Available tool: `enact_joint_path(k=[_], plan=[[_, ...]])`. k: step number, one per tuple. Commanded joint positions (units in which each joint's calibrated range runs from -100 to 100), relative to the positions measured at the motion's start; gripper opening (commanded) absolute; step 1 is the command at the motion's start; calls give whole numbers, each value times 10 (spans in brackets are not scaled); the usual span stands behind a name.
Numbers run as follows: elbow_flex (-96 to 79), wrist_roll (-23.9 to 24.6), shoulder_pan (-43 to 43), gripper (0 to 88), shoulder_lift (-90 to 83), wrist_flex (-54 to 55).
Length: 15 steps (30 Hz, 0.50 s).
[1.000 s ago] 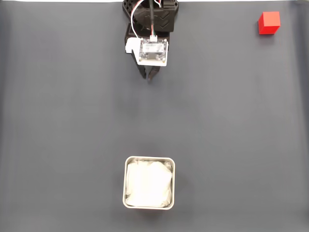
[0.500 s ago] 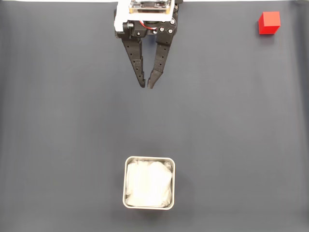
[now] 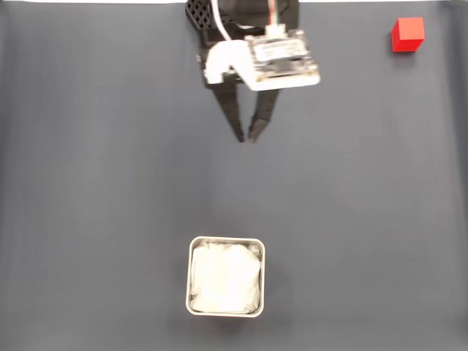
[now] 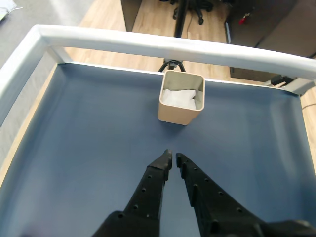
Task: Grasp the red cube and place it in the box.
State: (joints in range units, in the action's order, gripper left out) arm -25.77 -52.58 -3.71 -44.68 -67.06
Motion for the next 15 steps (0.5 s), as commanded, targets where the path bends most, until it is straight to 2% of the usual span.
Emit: enact_joint_path(k=[1,15], plan=[[26,-9,-35,0,0,-2],[25,-9,-170,0,0,-11]])
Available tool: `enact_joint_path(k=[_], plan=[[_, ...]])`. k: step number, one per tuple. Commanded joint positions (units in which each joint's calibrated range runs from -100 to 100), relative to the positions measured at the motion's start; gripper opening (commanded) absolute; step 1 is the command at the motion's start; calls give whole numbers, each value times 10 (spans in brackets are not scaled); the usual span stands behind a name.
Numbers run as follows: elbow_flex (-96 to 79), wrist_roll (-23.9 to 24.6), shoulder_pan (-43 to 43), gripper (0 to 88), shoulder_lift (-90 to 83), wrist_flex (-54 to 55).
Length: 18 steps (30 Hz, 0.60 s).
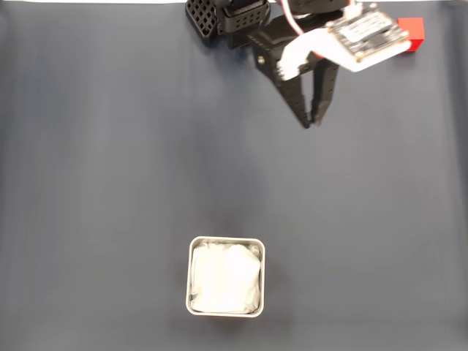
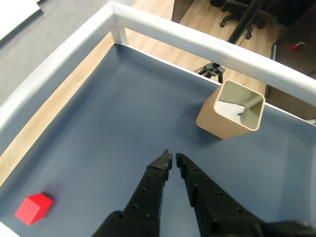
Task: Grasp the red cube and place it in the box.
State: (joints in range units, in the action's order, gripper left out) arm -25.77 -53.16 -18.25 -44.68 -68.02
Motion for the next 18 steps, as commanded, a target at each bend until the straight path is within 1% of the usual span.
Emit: enact_joint_path(k=[1,18], plan=[[24,-3,-32,0,0,-2],[6,-4,-172,0,-5,-4]])
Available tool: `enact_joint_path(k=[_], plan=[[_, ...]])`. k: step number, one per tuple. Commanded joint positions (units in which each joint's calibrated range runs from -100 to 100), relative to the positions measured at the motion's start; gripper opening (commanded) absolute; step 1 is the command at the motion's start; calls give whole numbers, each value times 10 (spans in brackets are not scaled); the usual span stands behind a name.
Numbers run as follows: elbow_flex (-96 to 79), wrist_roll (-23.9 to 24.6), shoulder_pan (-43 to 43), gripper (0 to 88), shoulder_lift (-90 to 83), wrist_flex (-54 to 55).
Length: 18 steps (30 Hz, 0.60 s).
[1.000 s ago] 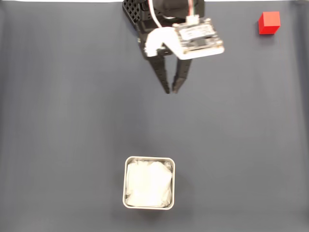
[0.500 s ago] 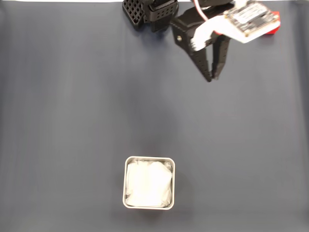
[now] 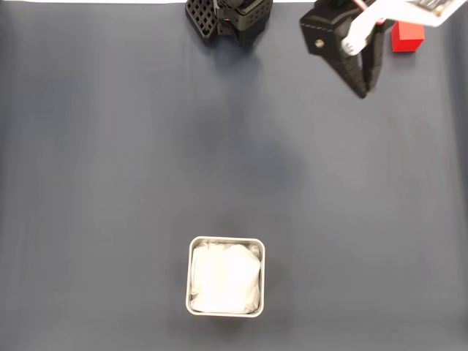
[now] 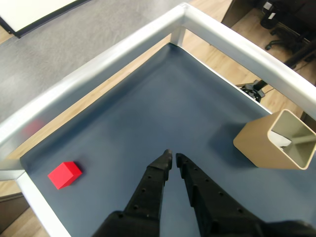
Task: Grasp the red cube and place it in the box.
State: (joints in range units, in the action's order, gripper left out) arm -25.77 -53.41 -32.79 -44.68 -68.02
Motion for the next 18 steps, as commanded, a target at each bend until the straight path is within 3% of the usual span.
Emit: enact_joint_path(k=[1,18], plan=[[3,-1,-34,1,-6,-4],[-37,6,-183,15,-11,-5]])
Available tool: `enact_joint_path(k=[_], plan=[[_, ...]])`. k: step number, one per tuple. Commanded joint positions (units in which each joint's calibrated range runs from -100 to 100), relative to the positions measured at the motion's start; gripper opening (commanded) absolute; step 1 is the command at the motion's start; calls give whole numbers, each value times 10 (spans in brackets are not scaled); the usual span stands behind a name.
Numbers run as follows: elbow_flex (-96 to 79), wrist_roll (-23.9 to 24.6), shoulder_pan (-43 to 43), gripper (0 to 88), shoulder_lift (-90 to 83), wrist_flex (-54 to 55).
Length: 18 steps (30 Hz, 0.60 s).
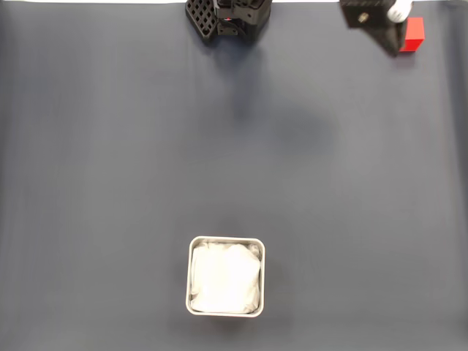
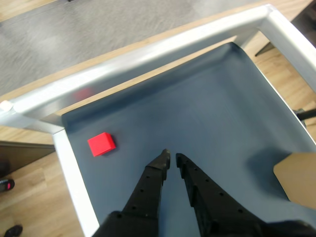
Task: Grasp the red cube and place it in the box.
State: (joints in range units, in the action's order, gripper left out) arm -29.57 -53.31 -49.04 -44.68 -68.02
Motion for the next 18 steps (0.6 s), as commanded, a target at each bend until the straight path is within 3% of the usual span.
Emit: enact_joint_path(k=[1,18], plan=[[1,6,-26,16,-9,-5],[-38,22,-80,36,-8,9]])
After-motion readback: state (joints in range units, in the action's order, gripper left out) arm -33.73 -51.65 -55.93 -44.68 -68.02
